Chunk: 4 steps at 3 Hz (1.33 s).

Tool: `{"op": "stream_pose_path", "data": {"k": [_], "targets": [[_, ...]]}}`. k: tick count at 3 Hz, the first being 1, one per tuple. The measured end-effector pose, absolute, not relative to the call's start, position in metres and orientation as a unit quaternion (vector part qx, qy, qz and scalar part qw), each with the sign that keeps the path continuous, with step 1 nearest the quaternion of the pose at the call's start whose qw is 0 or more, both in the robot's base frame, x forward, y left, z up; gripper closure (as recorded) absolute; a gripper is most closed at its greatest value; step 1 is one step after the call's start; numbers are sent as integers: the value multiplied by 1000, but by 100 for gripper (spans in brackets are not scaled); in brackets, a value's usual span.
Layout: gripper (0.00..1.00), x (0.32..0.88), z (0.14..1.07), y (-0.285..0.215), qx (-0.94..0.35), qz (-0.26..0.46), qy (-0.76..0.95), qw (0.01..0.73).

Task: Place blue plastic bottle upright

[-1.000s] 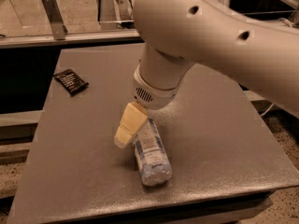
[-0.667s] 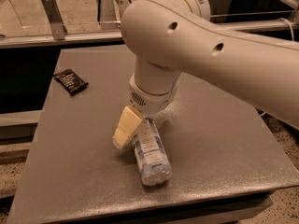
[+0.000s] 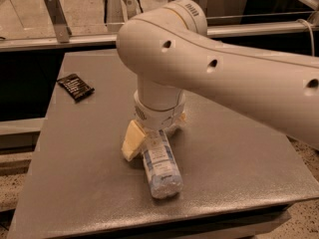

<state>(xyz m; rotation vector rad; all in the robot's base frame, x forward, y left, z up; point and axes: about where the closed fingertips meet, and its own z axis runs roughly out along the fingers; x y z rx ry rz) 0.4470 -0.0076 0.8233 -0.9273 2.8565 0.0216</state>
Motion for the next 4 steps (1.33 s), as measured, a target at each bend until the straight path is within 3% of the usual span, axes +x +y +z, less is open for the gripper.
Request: {"op": "stream_pose_path", "data": {"k": [2, 3, 4], "targets": [[64, 449, 831, -2, -291, 21, 952, 89], [88, 460, 853, 0, -318, 39, 937, 136], [100, 484, 898, -20, -362, 55, 906, 214]]}}
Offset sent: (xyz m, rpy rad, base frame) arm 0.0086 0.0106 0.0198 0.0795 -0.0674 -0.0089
